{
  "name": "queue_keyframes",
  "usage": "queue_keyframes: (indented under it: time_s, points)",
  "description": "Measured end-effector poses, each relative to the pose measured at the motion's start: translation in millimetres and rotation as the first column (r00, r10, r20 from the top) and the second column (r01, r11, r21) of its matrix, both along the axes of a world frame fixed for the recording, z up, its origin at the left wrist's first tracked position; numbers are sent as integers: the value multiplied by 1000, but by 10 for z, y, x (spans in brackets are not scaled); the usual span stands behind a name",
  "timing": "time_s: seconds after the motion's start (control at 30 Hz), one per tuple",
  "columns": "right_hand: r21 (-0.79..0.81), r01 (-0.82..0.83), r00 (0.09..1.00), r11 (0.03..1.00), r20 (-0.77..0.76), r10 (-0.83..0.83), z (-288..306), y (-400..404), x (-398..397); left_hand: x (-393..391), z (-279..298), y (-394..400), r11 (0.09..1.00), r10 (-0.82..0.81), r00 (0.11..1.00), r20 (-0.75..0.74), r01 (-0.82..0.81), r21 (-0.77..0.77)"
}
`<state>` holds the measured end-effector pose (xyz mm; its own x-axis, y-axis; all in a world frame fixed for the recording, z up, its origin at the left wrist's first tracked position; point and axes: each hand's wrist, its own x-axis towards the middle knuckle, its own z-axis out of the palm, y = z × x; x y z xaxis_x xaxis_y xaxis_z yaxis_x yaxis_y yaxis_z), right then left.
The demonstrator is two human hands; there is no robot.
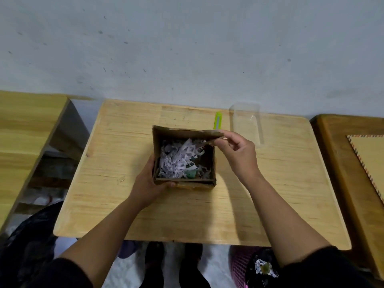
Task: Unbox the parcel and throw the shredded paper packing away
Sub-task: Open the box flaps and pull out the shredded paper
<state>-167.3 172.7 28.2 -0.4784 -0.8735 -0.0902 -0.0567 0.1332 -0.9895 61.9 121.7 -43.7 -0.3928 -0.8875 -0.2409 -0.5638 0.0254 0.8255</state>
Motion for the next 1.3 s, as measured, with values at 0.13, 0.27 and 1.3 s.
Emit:
queue_keyframes:
  time_s: [0.13,0.27,1.3]
  points:
    - [6,-72,996,997,-60,72,10,-75,-85,-2,-10,5,1000,0,1000,30,0,9]
    - [-9,-80,988,997,-135,78,-2,-197,-164,0,-9,2,1000,-22,999,46,22,6]
    - [240,50,825,970,-557,95,-489,-377,19,67,-36,-37,991,-104,991,86,111,-71]
